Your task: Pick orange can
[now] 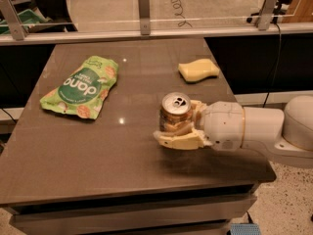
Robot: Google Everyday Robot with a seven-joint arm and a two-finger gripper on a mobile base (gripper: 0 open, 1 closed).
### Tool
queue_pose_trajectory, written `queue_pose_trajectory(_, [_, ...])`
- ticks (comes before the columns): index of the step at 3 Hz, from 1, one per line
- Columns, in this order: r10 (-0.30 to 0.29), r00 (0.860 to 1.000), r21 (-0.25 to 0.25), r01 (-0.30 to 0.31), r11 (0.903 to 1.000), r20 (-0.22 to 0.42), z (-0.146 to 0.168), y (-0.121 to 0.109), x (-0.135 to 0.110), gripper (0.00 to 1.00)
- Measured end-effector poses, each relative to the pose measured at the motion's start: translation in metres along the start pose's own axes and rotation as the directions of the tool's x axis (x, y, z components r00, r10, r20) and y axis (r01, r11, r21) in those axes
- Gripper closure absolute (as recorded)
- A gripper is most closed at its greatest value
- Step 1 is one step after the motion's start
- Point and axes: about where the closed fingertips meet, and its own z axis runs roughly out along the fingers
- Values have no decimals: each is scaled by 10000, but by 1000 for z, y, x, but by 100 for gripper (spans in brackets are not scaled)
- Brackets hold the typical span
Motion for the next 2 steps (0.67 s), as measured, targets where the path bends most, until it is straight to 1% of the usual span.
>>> queue_pose_trajectory(1, [-121,9999,879,114,9961,76,-47,-22,-16,100])
queue_pose_trajectory(2, [-122,9999,878,115,9961,76,-47,-22,-16,100])
